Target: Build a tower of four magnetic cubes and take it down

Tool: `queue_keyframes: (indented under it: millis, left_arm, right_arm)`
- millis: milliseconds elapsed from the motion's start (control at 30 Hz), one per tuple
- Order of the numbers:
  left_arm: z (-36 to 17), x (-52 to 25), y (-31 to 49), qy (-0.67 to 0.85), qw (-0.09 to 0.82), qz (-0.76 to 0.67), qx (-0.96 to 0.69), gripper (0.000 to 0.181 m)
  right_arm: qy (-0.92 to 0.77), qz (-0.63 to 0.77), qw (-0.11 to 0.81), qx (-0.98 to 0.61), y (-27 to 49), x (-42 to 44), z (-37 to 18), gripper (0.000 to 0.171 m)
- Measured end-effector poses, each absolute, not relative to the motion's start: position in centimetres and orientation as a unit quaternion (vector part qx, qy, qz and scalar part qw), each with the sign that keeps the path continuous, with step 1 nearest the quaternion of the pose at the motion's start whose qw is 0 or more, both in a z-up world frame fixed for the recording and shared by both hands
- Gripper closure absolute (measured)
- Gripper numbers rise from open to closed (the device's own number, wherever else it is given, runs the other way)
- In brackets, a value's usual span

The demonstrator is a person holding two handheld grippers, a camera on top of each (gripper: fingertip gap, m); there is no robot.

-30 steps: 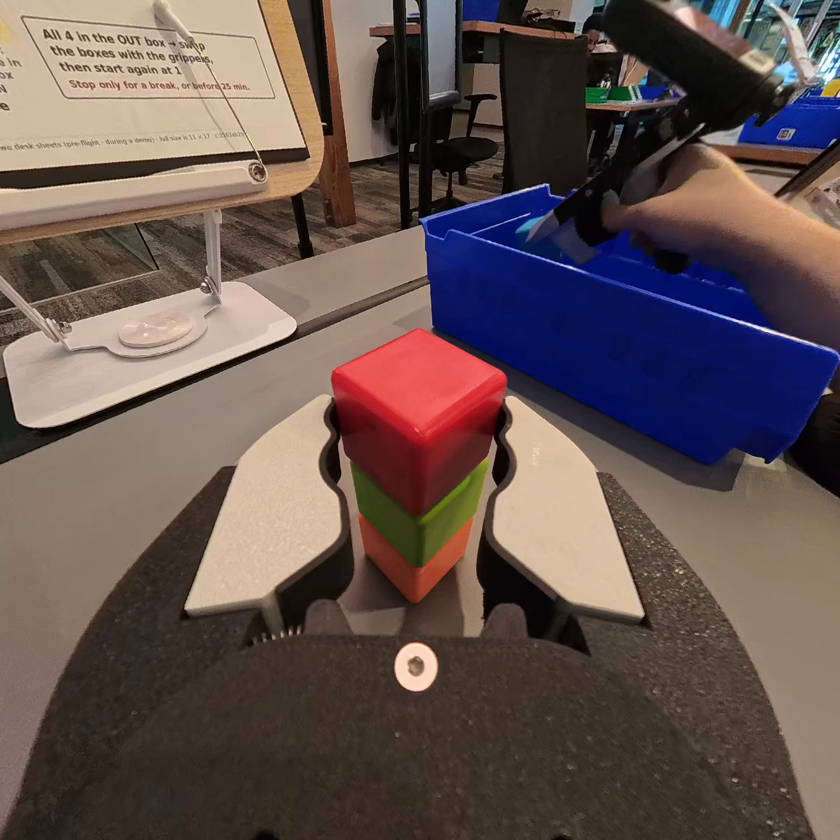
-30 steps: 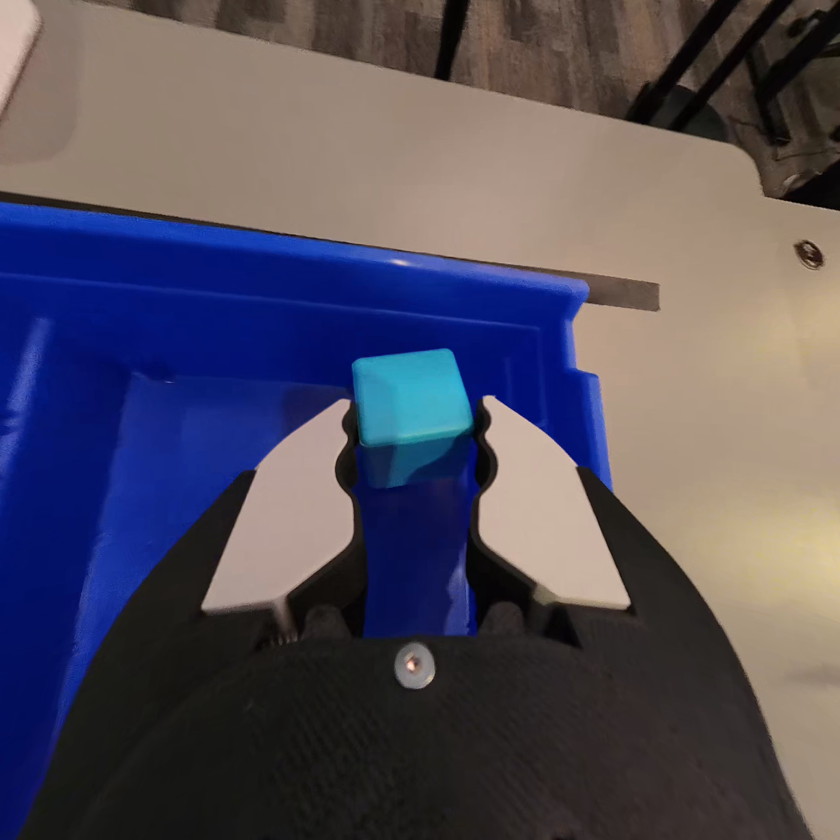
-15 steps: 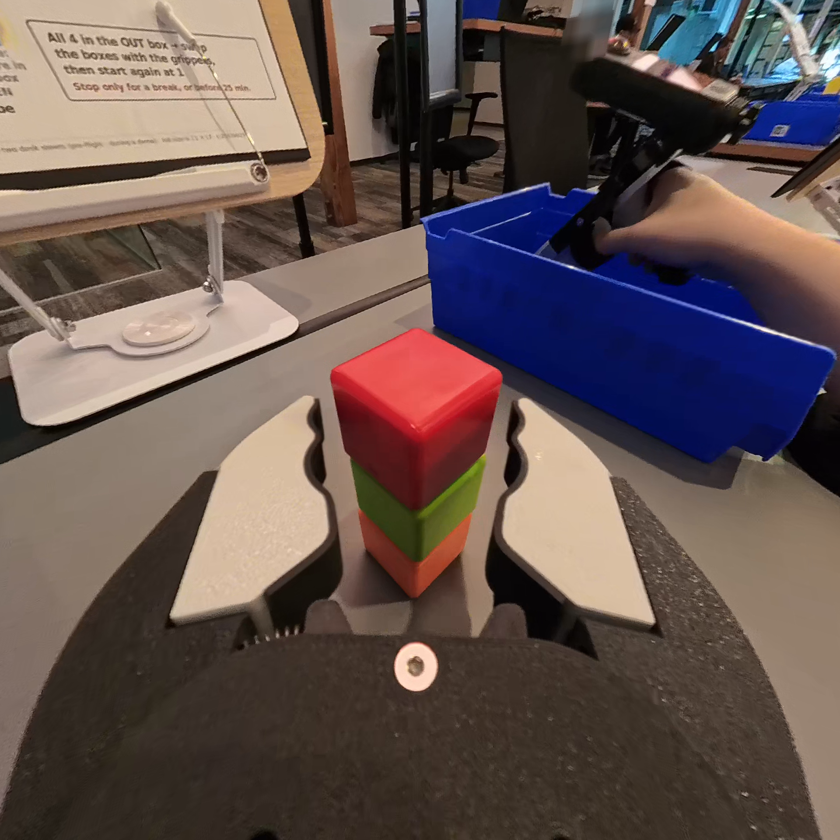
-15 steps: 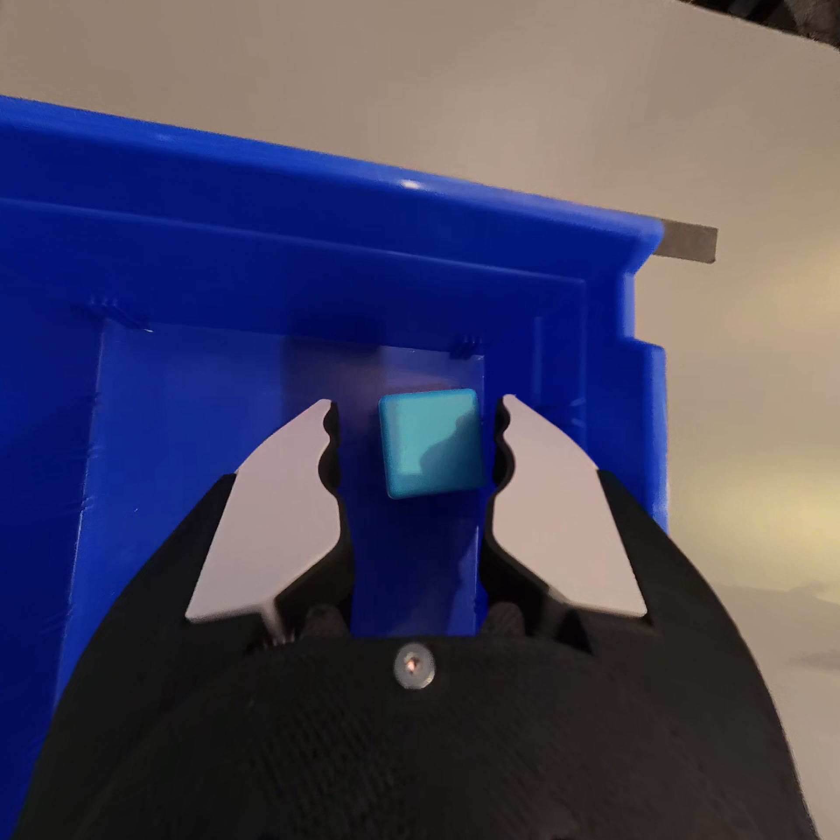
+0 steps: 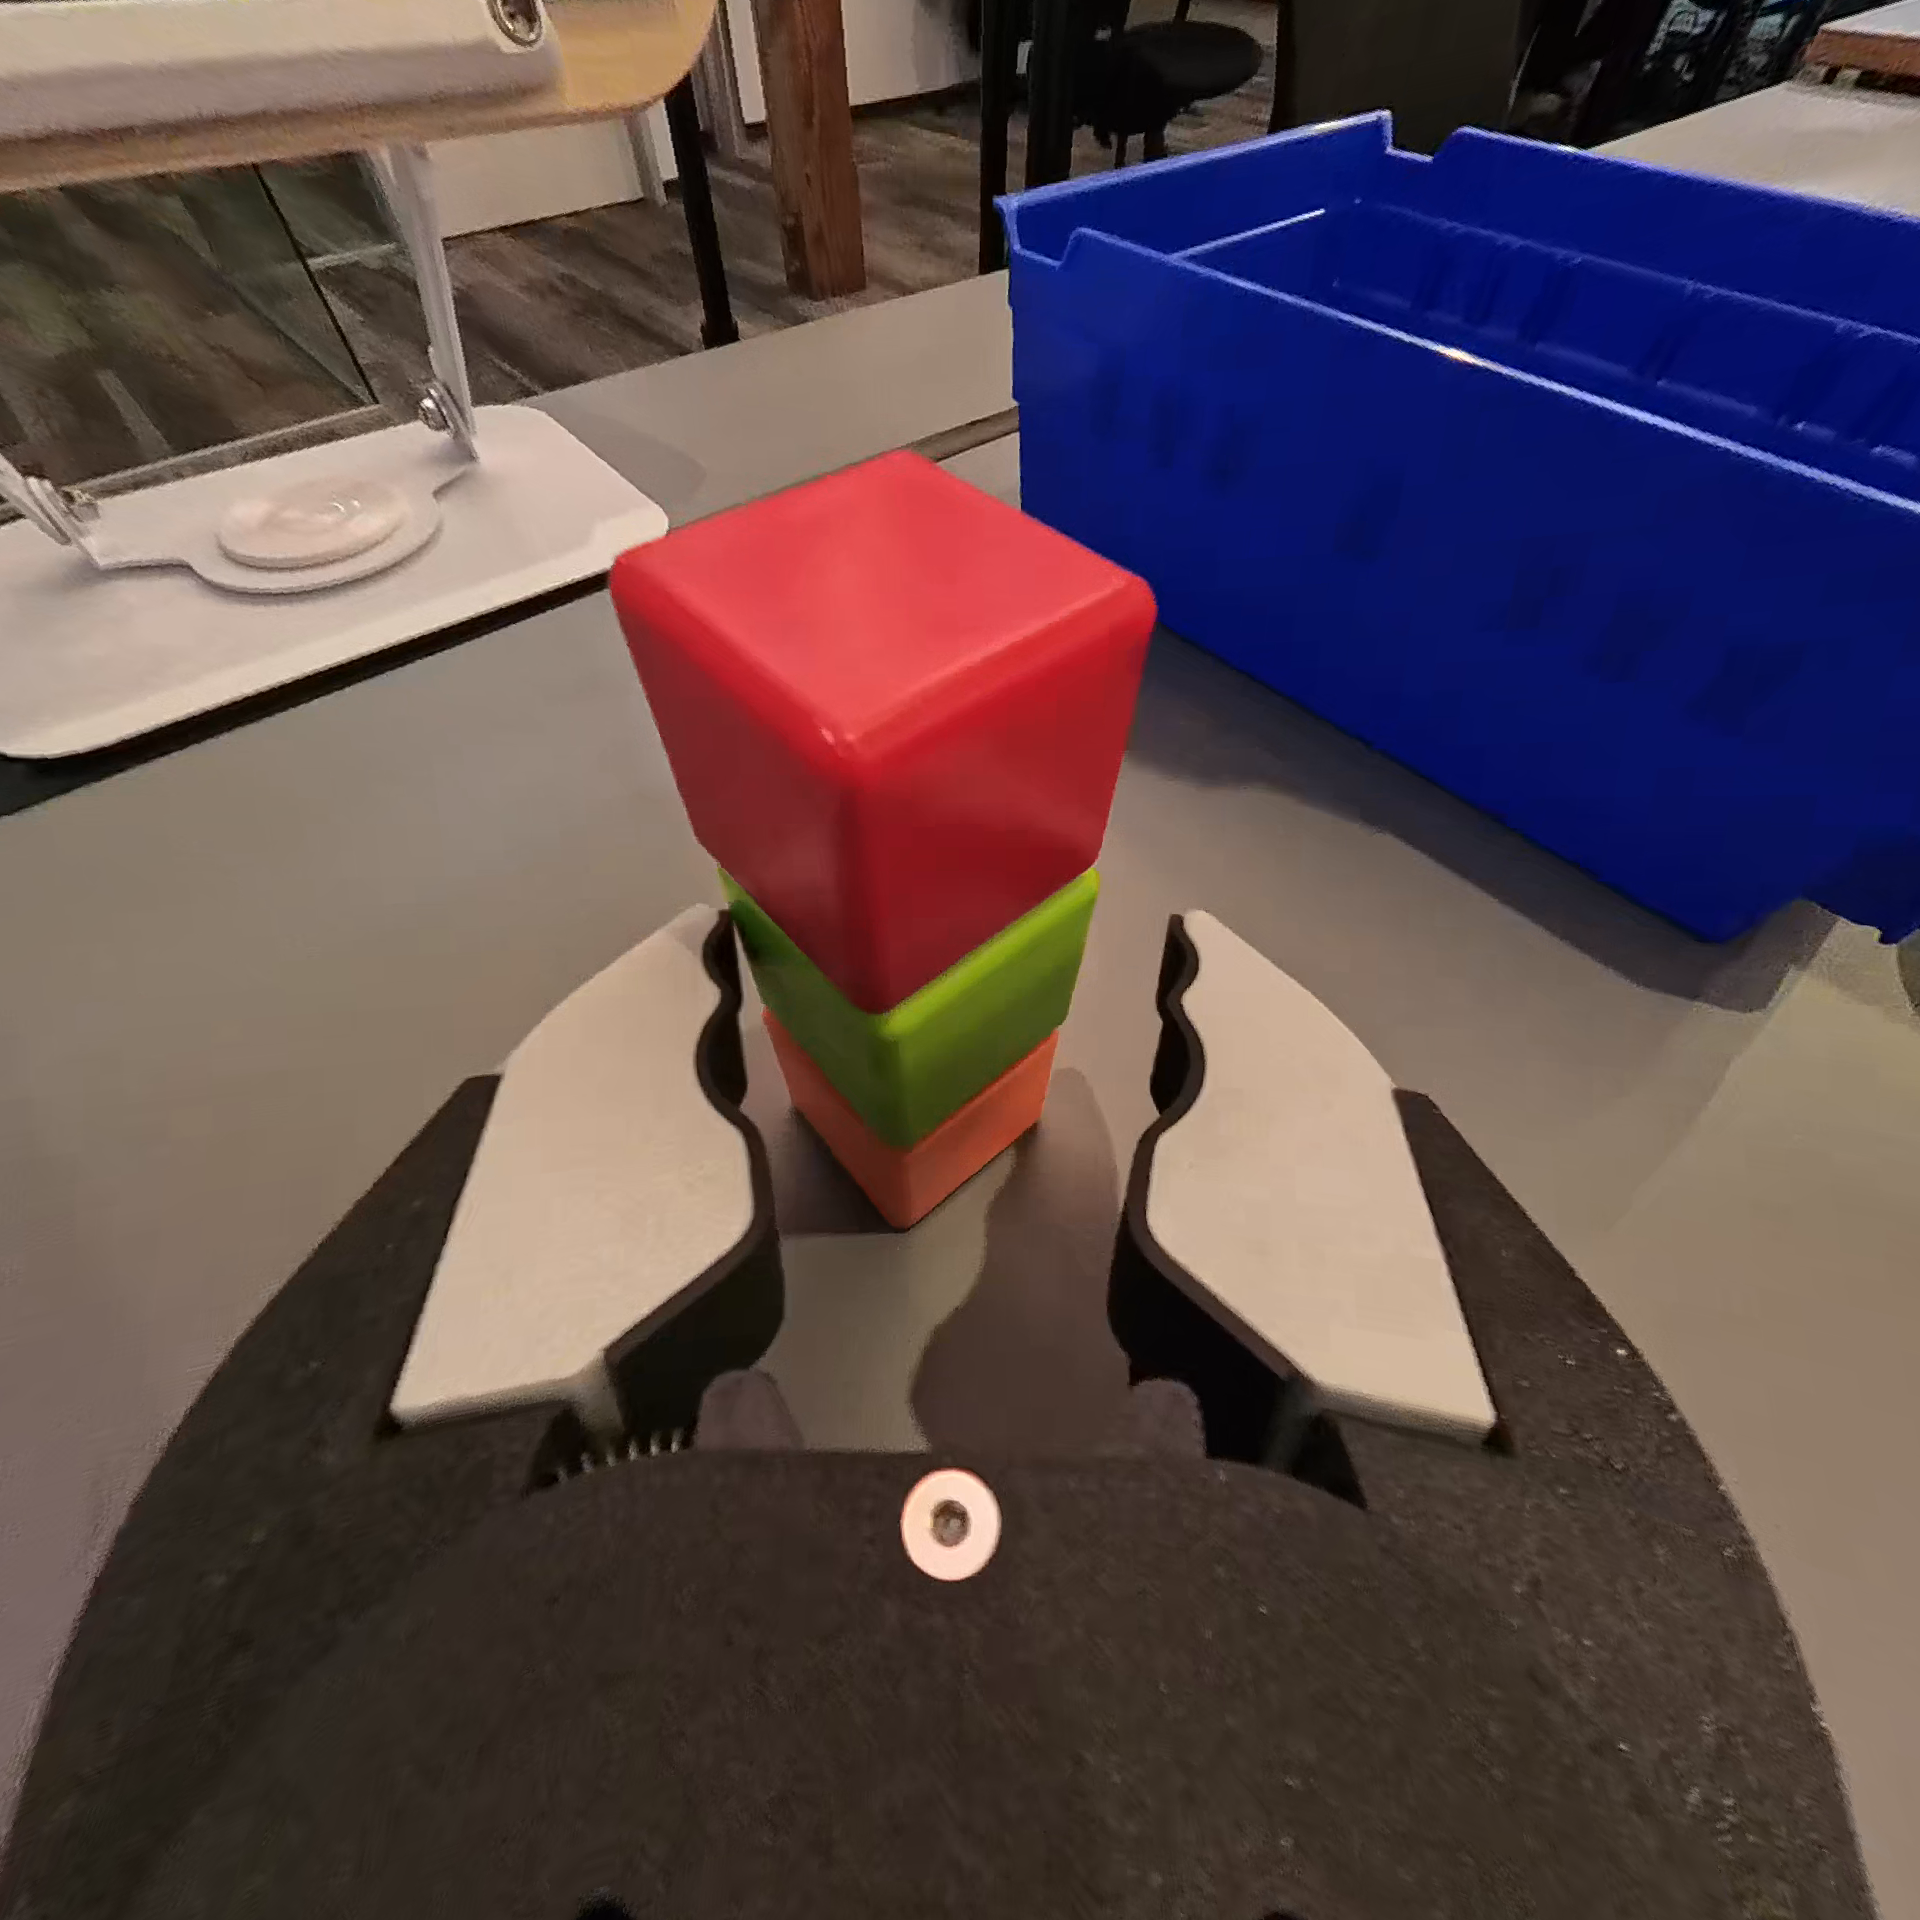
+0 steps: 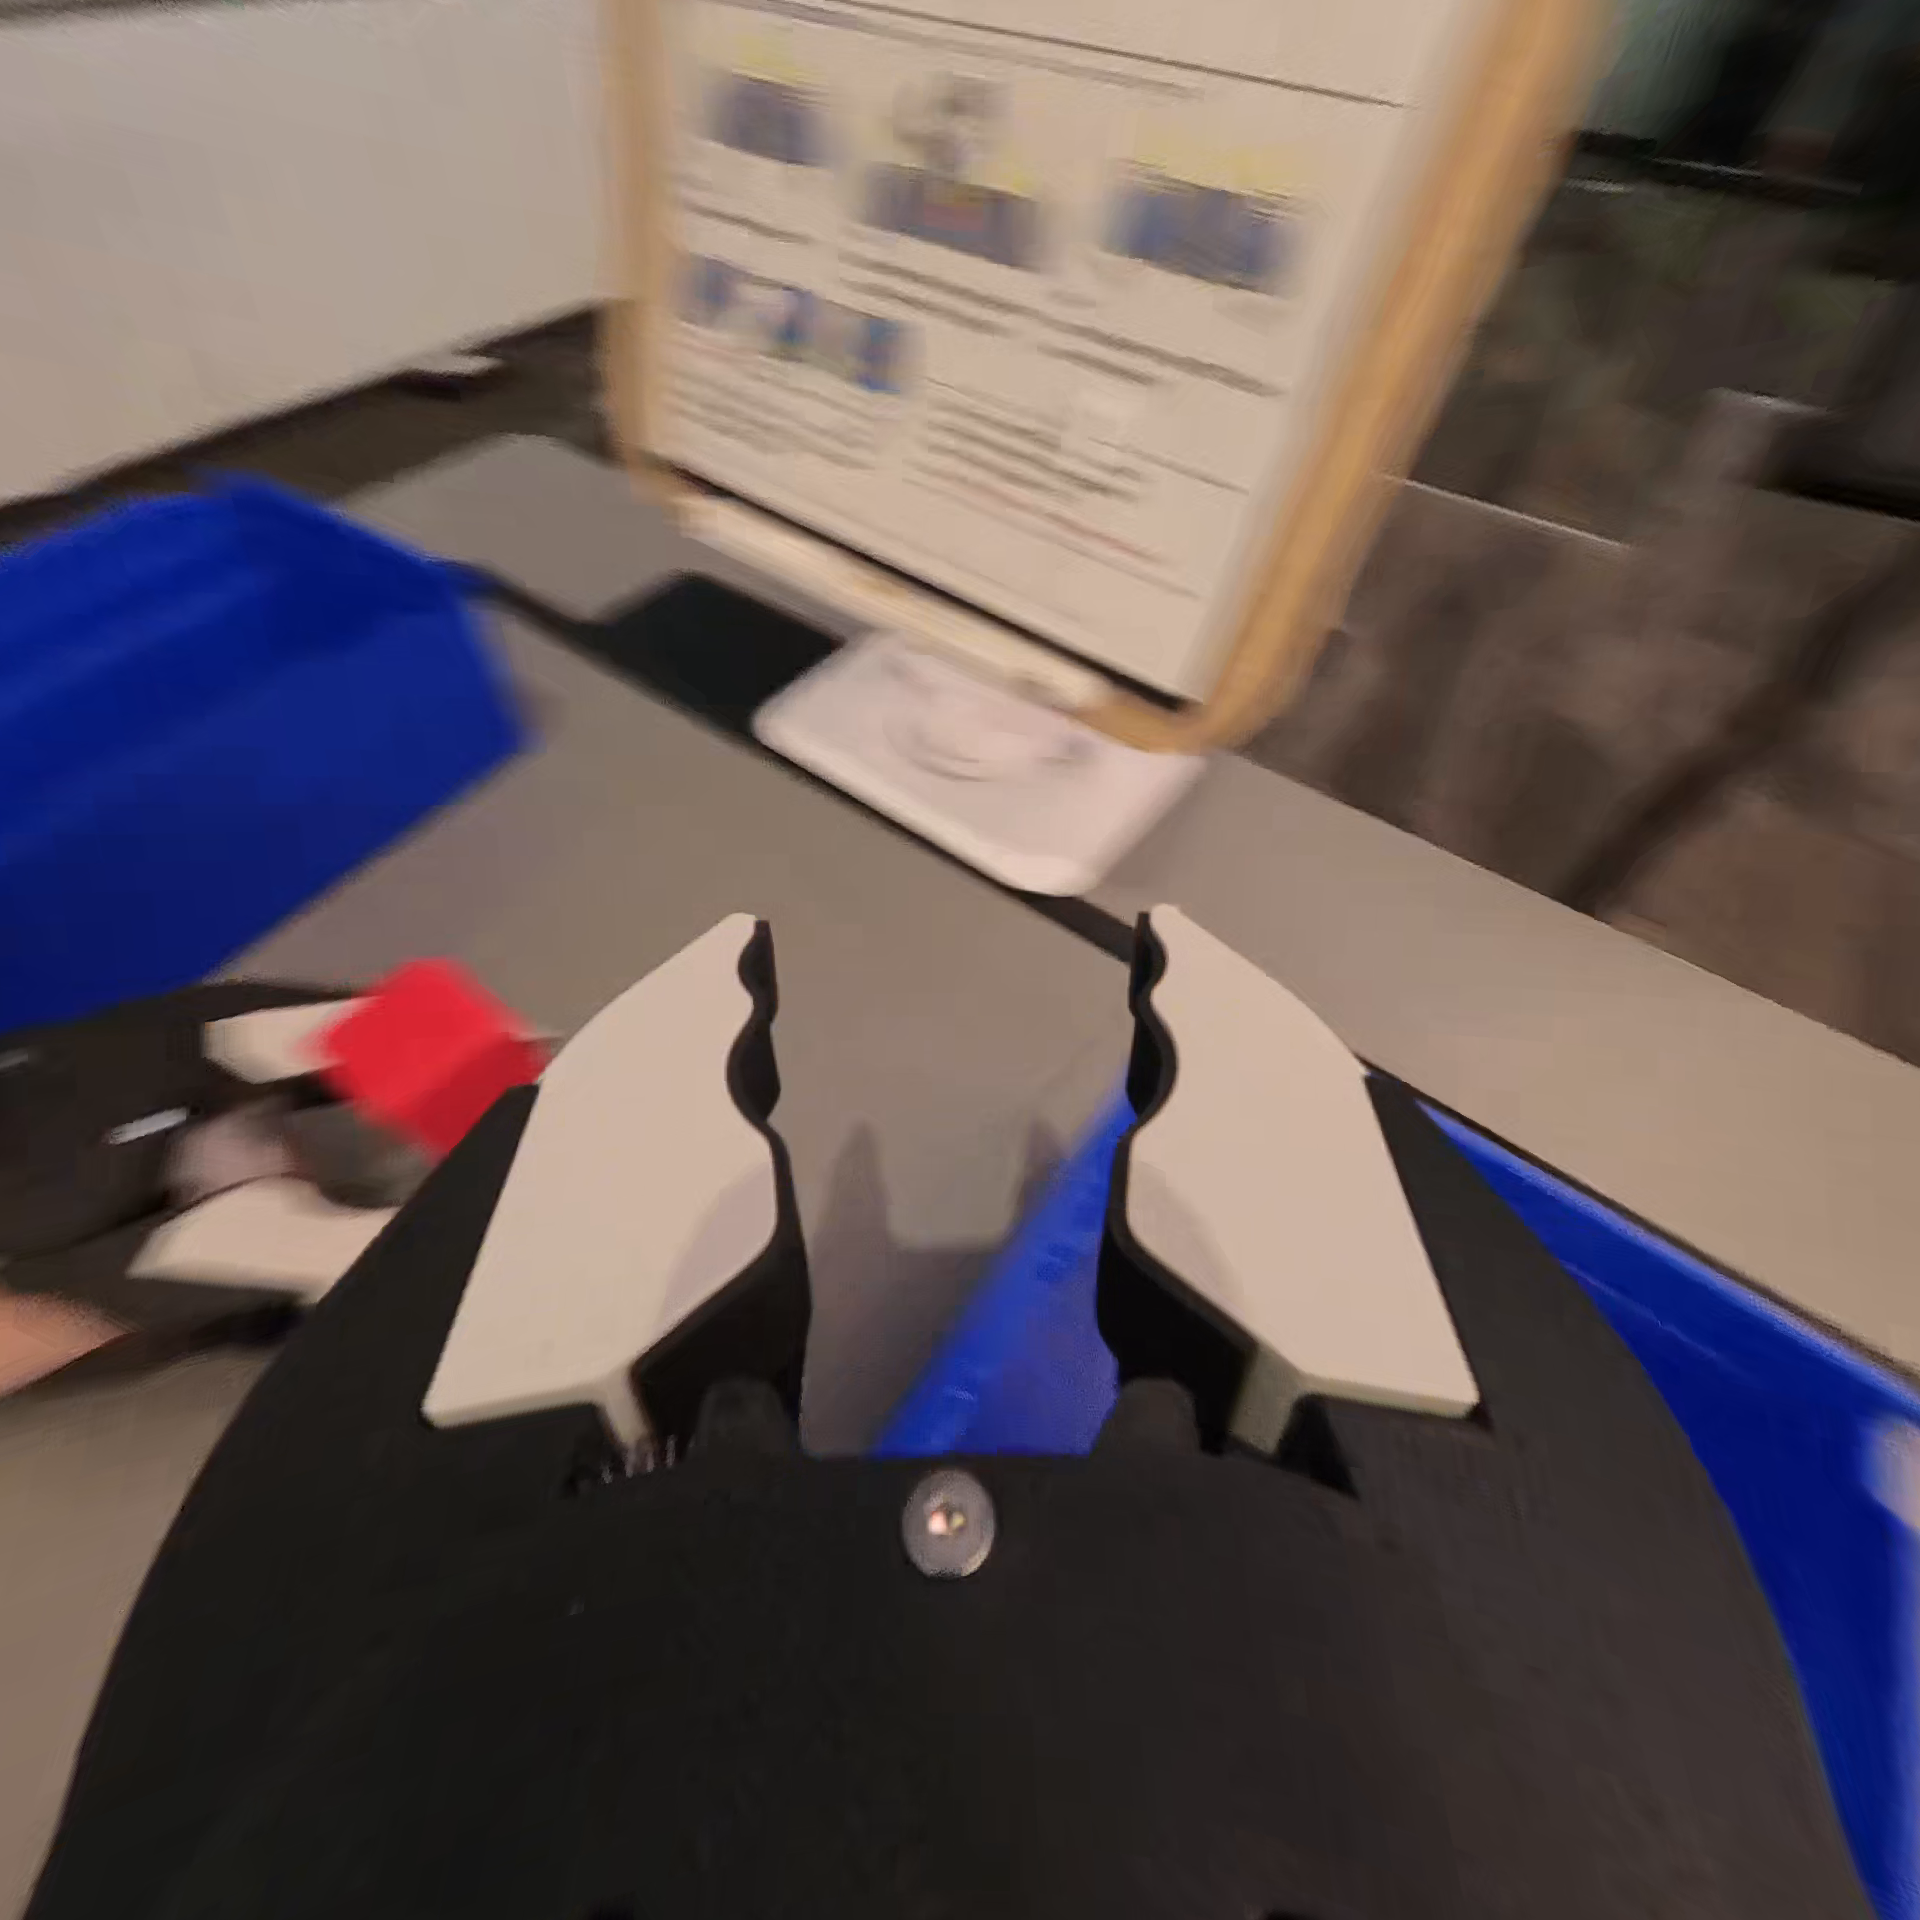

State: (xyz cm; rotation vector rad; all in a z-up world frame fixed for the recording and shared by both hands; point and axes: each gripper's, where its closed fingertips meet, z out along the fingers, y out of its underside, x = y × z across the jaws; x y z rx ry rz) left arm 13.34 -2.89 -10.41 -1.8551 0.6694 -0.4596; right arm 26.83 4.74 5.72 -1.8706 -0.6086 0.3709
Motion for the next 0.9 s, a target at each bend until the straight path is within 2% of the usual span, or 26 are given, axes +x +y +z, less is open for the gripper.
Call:
queue_keyframes:
  millis: [133,233,367,500,600,900]
  left_arm:
    - [-10.5,13.1,-2.5,0.271,0.529,-0.188,-0.782,0.114]
    - [-10.5,13.0,-2.3,0.269,0.529,-0.185,-0.783,0.118]
    - [-10.6,13.0,-2.3,0.275,0.528,-0.182,-0.782,0.118]
    - [-10.6,13.0,-2.2,0.278,0.527,-0.182,-0.782,0.118]
    - [-10.6,13.1,-2.2,0.279,0.527,-0.182,-0.782,0.118]
    - [-10.6,13.2,-2.1,0.288,0.528,-0.178,-0.779,0.119]
  right_arm:
    - [-0.42,0.296,0.451,-0.73,-0.7,17.6,4.1,0.098]
    - [-0.493,0.293,0.394,-0.718,-2.2,14.3,0.5,0.094]
    - [-0.546,0.254,0.37,-0.707,-2.6,12.1,-2.7,0.094]
    - [-0.556,0.243,0.348,-0.714,-2.7,11.2,-4.5,0.099]
    - [-0.56,0.244,0.344,-0.713,-2.7,10.9,-4.8,0.119]
    - [-0.532,0.267,0.324,-0.735,-2.7,11.0,-4.5,0.122]
